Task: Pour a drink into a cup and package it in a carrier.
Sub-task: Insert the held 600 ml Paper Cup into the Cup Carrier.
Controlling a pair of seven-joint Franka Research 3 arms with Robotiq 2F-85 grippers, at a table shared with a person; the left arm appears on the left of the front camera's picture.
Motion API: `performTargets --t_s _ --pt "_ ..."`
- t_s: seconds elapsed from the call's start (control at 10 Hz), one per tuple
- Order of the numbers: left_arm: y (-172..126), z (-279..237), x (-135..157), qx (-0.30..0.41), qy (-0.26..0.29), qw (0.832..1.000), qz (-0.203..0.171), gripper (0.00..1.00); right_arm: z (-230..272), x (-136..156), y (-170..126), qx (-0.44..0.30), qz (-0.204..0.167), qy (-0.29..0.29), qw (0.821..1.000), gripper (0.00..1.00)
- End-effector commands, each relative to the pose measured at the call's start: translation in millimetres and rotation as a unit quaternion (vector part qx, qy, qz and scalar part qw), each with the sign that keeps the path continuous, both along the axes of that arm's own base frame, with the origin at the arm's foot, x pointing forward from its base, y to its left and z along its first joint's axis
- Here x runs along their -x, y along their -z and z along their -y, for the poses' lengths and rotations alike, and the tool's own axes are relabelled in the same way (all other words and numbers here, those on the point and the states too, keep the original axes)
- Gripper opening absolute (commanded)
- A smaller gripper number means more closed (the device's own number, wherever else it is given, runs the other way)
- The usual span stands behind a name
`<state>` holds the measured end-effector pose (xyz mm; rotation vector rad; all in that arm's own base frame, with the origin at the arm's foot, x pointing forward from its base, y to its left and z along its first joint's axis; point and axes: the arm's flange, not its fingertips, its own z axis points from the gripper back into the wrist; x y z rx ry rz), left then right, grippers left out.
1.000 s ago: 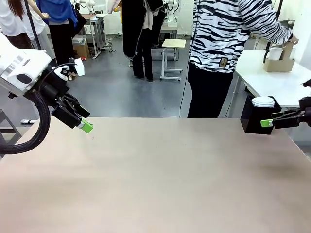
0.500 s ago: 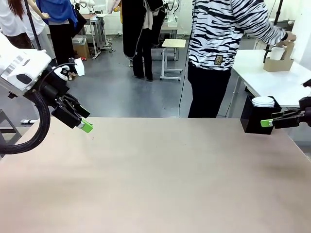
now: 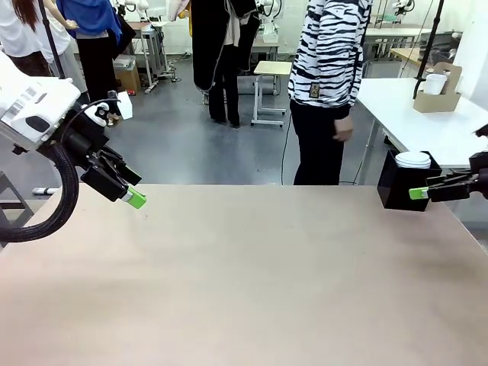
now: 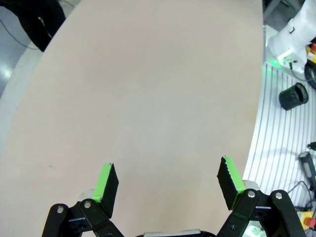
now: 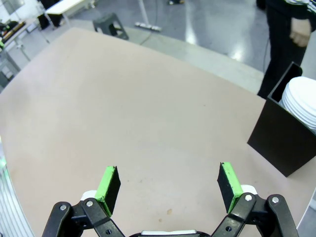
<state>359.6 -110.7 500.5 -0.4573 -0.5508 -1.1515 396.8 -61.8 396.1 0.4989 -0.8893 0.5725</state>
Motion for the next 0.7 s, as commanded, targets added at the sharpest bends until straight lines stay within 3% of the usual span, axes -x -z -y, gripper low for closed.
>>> performTargets --t_s 0.0,0.6 --pt "-0.5 2.1 -0.7 0.012 -0.004 1.000 0.000 1.00 3.2 1.9 2.1 -0.001 0.003 -0.005 1.000 1.00" --pt "-0.5 2.1 -0.7 0.012 -0.004 1.000 0.000 1.00 3.2 1.9 2.1 -0.001 0.003 -0.005 1.000 1.00"
